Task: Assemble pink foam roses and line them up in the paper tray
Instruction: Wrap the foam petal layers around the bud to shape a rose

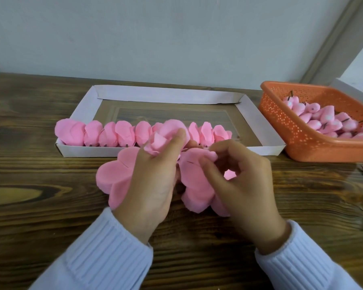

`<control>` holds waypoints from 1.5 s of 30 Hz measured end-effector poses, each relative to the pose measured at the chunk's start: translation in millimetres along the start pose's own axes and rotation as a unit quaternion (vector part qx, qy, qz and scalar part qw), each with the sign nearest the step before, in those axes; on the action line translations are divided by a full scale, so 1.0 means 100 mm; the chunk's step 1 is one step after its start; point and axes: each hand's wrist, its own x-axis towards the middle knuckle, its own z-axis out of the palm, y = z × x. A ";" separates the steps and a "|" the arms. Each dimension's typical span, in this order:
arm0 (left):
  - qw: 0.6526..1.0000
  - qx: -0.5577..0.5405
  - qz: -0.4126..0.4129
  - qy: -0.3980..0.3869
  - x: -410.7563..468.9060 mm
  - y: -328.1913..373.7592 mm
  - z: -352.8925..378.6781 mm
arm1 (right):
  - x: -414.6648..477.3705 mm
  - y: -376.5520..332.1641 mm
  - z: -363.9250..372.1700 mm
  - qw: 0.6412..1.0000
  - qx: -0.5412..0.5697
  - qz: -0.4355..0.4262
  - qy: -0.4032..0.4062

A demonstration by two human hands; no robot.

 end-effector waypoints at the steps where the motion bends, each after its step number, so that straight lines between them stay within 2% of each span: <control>1: 1.000 0.023 0.007 0.007 0.00 -0.01 -0.01 | 0.00 -0.01 0.00 1.000 0.000 -0.005 0.016; 3: 0.997 0.078 0.022 0.007 -0.01 -0.01 0.00 | -0.01 -0.02 0.00 0.999 0.010 -0.003 0.044; 6: 0.984 0.148 0.084 -0.055 -0.03 -0.05 0.00 | -0.02 -0.04 0.00 0.997 0.038 0.001 0.072; 8: 0.971 0.171 0.129 -0.108 -0.07 -0.02 0.04 | -0.02 -0.06 0.00 0.994 0.069 0.010 0.082; 11: 0.964 0.177 0.155 -0.127 -0.06 -0.04 0.04 | -0.01 -0.08 -0.01 0.984 0.157 0.029 0.075; 16: 0.982 0.114 0.081 -0.130 -0.05 -0.03 0.03 | -0.01 -0.09 -0.01 0.961 0.263 0.049 0.074; 19: 0.987 0.084 0.037 -0.130 -0.04 -0.02 0.02 | -0.01 -0.08 -0.01 0.965 0.238 0.035 0.102; 23: 0.980 0.068 0.008 -0.186 -0.06 0.01 0.03 | -0.01 -0.04 -0.02 0.982 0.172 -0.011 0.079; 27: 0.981 0.045 -0.022 -0.188 -0.08 0.06 0.03 | 0.00 -0.02 -0.02 0.987 0.143 -0.033 0.065; 33: 0.983 0.102 -0.015 -0.149 -0.03 0.00 0.02 | -0.02 -0.03 -0.02 0.994 0.081 -0.031 0.064; 41: 0.975 0.152 -0.012 -0.161 -0.06 0.01 0.03 | -0.02 -0.01 -0.01 0.995 0.049 0.011 0.083; 45: 0.966 0.198 -0.003 -0.169 -0.07 0.03 0.01 | -0.03 -0.03 -0.03 0.996 0.033 -0.006 0.081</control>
